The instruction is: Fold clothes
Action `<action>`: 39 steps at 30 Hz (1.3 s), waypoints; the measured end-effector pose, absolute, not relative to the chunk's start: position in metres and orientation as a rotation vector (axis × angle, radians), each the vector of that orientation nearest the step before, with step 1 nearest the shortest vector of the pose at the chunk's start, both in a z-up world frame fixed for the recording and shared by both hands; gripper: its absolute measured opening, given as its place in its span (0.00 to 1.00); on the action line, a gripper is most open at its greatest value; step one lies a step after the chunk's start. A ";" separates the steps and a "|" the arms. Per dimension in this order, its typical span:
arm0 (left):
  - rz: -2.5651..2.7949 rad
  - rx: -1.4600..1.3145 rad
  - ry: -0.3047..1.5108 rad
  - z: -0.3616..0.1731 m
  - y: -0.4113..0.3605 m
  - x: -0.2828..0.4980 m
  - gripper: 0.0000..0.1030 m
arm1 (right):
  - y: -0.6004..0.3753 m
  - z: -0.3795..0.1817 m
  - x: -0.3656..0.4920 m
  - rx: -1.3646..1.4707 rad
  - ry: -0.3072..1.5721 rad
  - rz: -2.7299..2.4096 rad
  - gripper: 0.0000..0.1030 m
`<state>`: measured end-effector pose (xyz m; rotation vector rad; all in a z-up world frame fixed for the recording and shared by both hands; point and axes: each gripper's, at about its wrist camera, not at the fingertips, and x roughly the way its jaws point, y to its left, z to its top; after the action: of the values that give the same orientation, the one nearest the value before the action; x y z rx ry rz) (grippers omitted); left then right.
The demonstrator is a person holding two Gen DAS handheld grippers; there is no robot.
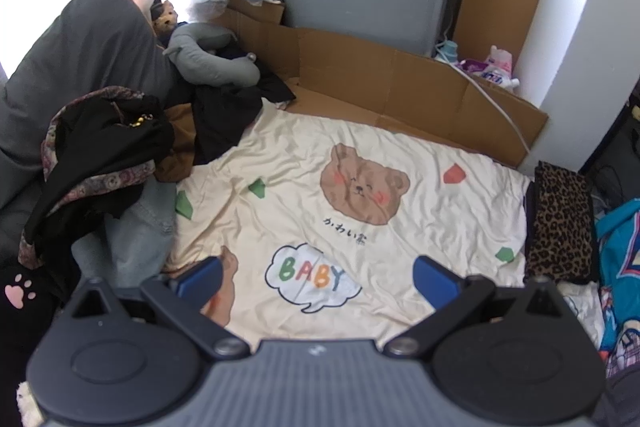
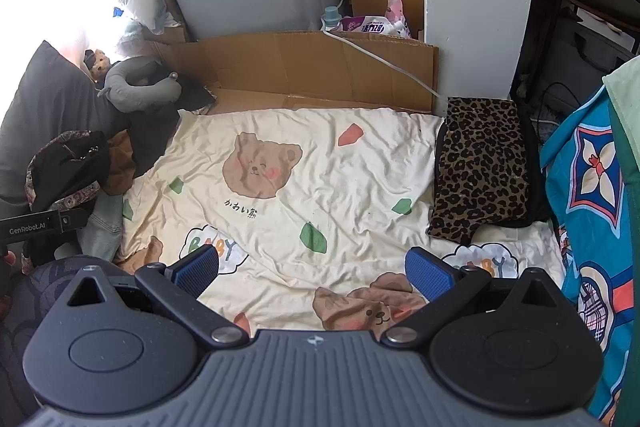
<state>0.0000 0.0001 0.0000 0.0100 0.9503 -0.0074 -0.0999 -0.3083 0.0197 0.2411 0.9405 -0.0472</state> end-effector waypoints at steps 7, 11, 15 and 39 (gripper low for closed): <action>-0.006 0.009 0.951 0.000 0.001 0.000 0.99 | -0.310 0.019 -0.101 0.244 0.937 -0.043 0.99; -0.006 0.009 0.952 0.000 0.001 0.000 0.99 | -0.308 0.021 -0.100 0.228 0.937 -0.043 0.99; -0.005 0.008 0.952 0.000 0.002 -0.001 0.99 | -0.305 0.022 -0.099 0.213 0.939 -0.049 0.99; -0.003 -0.003 0.953 -0.001 0.004 0.000 0.99 | -0.318 0.020 -0.107 0.283 0.918 -0.093 0.99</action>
<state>0.0004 0.0035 -0.0013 -0.0029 0.9529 -0.0034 -0.1067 -0.3180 0.0201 0.2833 0.9181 -0.0932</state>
